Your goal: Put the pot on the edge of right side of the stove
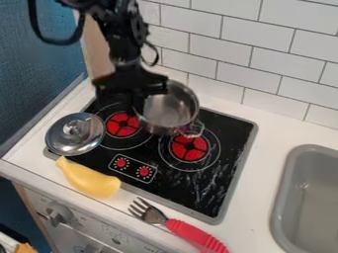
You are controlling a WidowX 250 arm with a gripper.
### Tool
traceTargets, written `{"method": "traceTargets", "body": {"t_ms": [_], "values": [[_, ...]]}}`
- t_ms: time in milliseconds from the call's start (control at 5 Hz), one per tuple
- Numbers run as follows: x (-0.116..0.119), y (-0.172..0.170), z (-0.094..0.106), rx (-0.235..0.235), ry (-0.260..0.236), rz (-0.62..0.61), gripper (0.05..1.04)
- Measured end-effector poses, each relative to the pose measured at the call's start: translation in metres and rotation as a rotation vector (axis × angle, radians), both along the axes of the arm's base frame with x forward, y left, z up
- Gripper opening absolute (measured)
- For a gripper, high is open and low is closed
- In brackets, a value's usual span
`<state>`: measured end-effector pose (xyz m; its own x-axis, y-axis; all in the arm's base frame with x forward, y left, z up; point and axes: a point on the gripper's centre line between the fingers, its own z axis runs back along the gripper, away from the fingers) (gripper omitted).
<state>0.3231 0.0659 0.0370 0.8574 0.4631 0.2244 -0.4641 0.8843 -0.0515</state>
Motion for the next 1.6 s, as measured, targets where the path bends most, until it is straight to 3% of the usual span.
{"method": "traceTargets", "body": {"t_ms": [200, 400, 800, 1000, 1200, 1400, 1600], "values": [[0.003, -0.022, 0.006, 0.001, -0.006, -0.081, 0.073], [-0.001, -0.04, 0.011, 0.019, 0.028, -0.164, 0.073], [-0.024, -0.072, 0.004, -0.015, 0.079, -0.26, 0.073], [-0.032, -0.084, 0.005, -0.054, 0.088, -0.322, 0.073], [-0.035, -0.11, 0.004, -0.06, 0.094, -0.395, 0.073], [-0.04, -0.12, -0.014, -0.098, 0.147, -0.419, 0.073], [-0.036, -0.13, -0.031, -0.1, 0.194, -0.432, 0.073]]}}
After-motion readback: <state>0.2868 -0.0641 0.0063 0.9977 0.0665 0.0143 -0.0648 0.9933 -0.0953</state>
